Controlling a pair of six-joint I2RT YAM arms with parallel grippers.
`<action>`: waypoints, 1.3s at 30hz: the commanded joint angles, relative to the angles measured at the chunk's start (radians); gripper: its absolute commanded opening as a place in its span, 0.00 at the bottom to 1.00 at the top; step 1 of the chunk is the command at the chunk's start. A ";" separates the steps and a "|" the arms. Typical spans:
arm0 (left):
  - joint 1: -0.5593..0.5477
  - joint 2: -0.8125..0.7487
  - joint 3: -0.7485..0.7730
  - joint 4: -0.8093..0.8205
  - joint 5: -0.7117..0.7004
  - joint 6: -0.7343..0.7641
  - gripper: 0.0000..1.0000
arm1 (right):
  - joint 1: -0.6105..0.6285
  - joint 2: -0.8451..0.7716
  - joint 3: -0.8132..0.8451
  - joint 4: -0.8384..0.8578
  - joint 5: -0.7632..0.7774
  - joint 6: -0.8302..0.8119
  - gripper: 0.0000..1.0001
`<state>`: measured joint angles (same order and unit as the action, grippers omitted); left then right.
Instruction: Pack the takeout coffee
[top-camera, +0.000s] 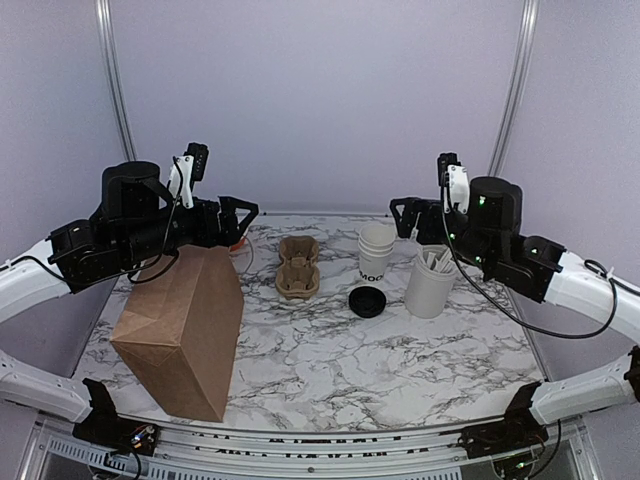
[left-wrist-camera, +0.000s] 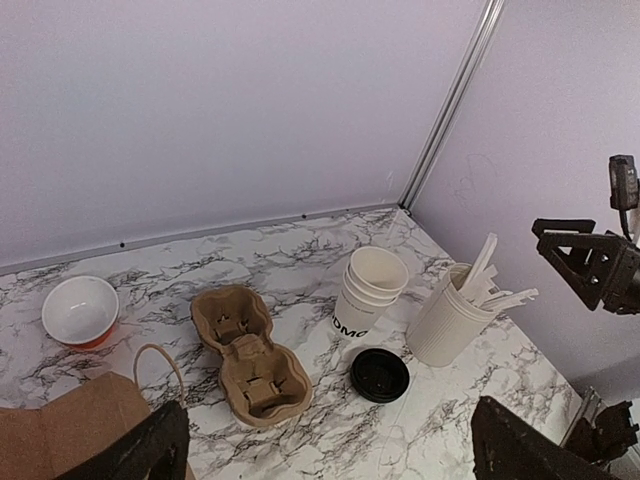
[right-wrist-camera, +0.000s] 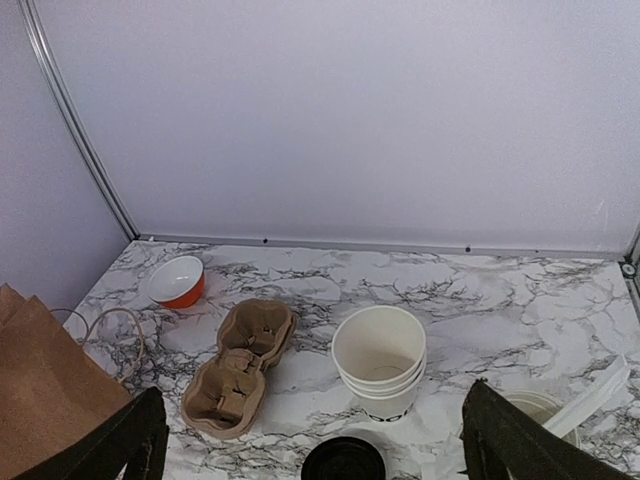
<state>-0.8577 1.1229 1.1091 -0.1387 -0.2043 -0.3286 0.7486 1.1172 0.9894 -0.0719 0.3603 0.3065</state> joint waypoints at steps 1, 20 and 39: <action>-0.004 -0.002 -0.007 0.023 -0.018 0.013 0.99 | 0.006 0.030 0.084 -0.052 -0.017 -0.027 1.00; -0.004 0.016 0.030 -0.049 0.073 -0.017 0.99 | 0.009 0.246 0.244 -0.217 -0.158 -0.035 0.95; -0.317 0.179 0.051 -0.427 0.039 -0.312 0.99 | 0.008 0.264 0.218 -0.221 -0.142 -0.029 0.96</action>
<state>-1.1538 1.2778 1.2129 -0.4889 -0.1360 -0.5430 0.7490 1.3853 1.1816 -0.2935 0.2138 0.2760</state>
